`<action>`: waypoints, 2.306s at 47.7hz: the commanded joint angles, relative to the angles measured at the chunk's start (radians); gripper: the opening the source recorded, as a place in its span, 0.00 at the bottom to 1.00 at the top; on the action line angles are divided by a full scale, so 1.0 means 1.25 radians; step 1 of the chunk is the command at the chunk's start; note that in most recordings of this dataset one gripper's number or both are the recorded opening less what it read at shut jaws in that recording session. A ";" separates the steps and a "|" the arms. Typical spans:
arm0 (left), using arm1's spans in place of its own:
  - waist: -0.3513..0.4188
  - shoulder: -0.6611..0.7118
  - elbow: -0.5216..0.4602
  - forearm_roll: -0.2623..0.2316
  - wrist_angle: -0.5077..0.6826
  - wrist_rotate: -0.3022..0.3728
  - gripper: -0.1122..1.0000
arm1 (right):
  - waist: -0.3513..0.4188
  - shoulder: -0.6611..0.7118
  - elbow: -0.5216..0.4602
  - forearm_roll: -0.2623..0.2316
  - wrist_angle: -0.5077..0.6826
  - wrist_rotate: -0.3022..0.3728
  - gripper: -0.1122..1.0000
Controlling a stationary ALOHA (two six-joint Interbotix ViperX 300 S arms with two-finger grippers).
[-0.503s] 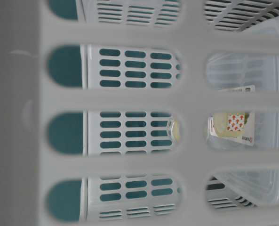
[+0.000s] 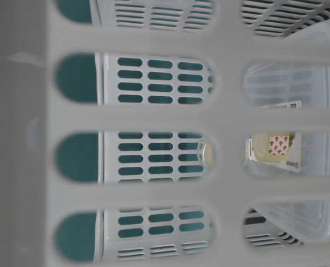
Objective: Pick up the cellophane tape from the shopping basket with the left arm.
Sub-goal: 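Move the left gripper down into the basket toward the tape roll, then lower the open left gripper around the clear tape roll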
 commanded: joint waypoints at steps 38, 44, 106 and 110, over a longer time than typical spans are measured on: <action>-0.012 0.471 -0.461 0.002 0.428 0.011 0.10 | 0.010 -0.007 -0.033 0.002 0.045 -0.002 0.78; -0.013 0.536 -0.525 0.002 0.504 0.007 0.10 | 0.010 -0.009 -0.033 0.002 0.045 -0.004 0.77; -0.026 0.879 -0.674 0.002 0.621 0.039 0.92 | 0.012 -0.012 -0.032 0.002 0.049 -0.005 0.77; -0.022 0.880 -0.668 0.002 0.617 0.039 0.92 | 0.012 -0.012 -0.031 0.002 0.049 -0.005 0.77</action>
